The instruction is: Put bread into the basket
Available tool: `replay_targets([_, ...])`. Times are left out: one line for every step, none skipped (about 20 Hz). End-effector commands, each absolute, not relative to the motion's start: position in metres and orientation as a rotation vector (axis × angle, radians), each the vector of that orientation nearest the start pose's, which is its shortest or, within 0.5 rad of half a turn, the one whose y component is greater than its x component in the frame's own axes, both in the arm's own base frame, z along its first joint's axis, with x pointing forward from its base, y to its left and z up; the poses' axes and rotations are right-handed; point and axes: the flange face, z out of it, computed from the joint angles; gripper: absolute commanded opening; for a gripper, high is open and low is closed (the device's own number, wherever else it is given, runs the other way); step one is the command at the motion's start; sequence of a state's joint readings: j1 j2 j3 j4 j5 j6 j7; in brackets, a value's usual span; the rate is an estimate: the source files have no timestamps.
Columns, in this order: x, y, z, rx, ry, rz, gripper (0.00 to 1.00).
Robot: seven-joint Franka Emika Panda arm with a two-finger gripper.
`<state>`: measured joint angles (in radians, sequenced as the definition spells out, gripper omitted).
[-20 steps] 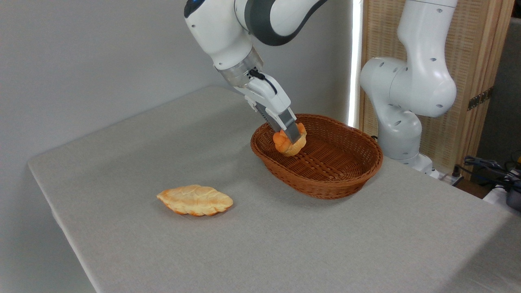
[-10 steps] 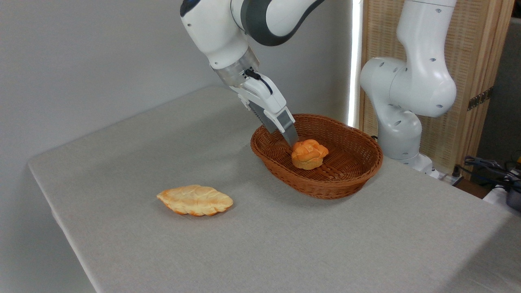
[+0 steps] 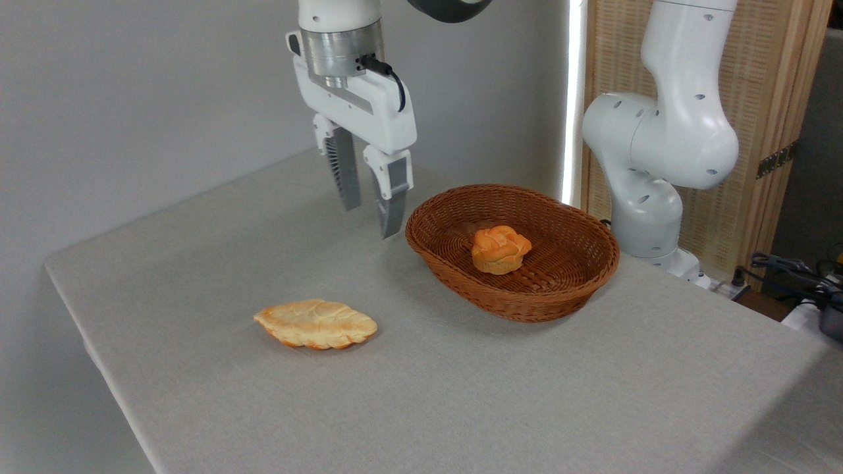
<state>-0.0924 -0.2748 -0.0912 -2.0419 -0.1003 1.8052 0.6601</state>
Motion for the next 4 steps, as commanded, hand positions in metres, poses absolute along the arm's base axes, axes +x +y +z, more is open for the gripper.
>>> replay_targets([0.4991, -0.0805, 0.5583, -2.98, 1.205, -0.15, 1.0])
replay_targets([0.4998, -0.0797, 0.5576, -2.982, 1.202, -0.15, 1.0])
replay_targets([0.5003, -0.0788, 0.5569, -2.982, 1.2, -0.147, 1.0])
replay_targets([0.5006, -0.0788, 0.5561, -2.982, 1.2, -0.145, 1.0])
